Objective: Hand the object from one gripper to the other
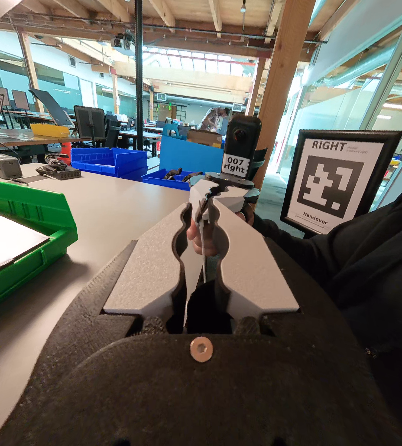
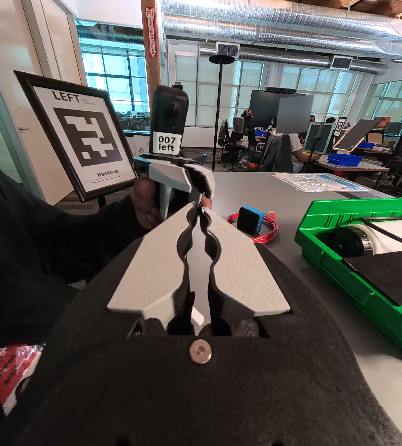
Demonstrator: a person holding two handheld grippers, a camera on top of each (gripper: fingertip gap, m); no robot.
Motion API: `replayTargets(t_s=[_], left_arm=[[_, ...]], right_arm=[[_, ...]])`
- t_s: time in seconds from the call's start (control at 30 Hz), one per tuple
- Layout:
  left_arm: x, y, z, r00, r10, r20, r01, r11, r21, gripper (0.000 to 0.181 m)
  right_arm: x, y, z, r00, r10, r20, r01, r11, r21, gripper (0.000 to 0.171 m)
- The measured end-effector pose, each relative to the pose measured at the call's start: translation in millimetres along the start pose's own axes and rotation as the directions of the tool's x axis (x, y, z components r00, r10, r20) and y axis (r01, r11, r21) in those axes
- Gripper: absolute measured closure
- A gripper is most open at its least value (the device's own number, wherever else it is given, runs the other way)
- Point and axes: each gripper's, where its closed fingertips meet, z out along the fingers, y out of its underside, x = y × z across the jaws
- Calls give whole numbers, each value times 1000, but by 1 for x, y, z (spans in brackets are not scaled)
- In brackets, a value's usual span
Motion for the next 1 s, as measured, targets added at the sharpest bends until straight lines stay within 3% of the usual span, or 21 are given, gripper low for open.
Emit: replayTargets(t_s=[0.4,0.63,0.73,0.77,0.9,1.0], left_arm=[[6,4,6,995,-51,-82,54,998,29,180],[5,-3,4,996,-44,-77,49,996,72,180],[7,-2,5,995,-49,-86,55,996,74,180],[8,-2,6,995,-50,-89,56,996,73,180],[7,-3,4,994,-63,-93,71,994,78,178],[4,-7,0,992,-84,-96,94,990,105,165]], right_arm=[[-7,-1,1,1000,-17,25,17,1000,7,169],[-7,-7,-4,997,50,57,-52,998,39,153],[-10,5,2,998,28,56,-27,999,-20,157],[-10,8,4,999,7,49,-5,999,-35,167],[-7,7,6,1000,-12,20,12,999,-32,168],[-4,2,3,1000,8,14,-8,1000,-6,168]])
